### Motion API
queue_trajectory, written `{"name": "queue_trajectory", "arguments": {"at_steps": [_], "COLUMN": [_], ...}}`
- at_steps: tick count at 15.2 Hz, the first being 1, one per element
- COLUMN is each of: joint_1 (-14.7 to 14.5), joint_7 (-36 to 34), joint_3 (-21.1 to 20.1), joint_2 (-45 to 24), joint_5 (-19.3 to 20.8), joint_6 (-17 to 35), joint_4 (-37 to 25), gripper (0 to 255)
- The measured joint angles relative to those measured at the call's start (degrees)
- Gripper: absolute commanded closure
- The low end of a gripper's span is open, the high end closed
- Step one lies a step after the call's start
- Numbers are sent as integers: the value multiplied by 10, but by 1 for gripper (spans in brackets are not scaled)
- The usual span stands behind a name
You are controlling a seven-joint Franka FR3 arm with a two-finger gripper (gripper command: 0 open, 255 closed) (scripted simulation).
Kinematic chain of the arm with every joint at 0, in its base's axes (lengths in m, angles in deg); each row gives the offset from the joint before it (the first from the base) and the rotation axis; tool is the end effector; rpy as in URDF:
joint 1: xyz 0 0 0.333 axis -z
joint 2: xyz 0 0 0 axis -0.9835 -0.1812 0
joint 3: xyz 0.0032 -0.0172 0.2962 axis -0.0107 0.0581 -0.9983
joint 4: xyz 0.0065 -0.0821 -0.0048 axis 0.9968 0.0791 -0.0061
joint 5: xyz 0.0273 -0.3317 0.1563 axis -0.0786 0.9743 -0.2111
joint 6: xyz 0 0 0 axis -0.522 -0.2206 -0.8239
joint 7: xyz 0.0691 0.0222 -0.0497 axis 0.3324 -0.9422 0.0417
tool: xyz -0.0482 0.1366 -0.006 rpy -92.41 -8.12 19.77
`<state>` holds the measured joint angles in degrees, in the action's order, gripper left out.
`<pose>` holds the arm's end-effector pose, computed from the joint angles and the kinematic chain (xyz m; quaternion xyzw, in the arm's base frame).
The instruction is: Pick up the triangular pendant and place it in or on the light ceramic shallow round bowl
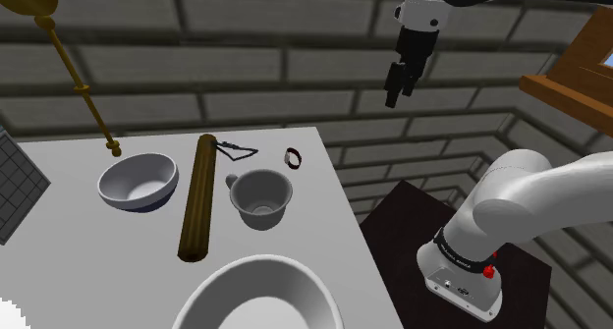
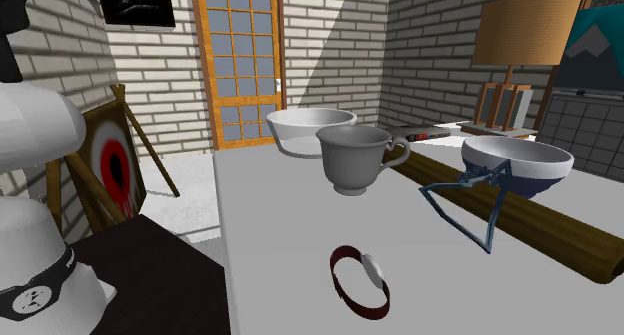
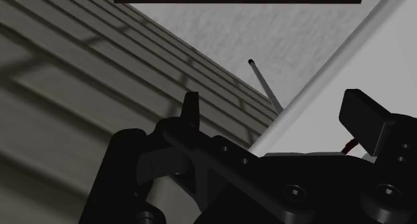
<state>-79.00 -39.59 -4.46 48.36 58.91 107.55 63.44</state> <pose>0.2906 -0.0140 0.5159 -0.9996 -0.0126 0.0263 0.0004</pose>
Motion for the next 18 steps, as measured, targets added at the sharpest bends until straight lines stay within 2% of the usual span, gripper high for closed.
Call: {"name": "queue_trajectory", "arguments": {"at_steps": [2,6,11,18], "joint_1": [-2,-20,-40,-60], "joint_7": [-3,-28,-68,-122], "joint_3": [-5,-41,-93,-158], "joint_2": [-7,-61,-152,-282], "joint_5": [-2,-14,-21,-2], "joint_6": [5,36,72,102], "joint_4": [-3,-26,-82,-177], "gripper": [0,0,0,0]}}
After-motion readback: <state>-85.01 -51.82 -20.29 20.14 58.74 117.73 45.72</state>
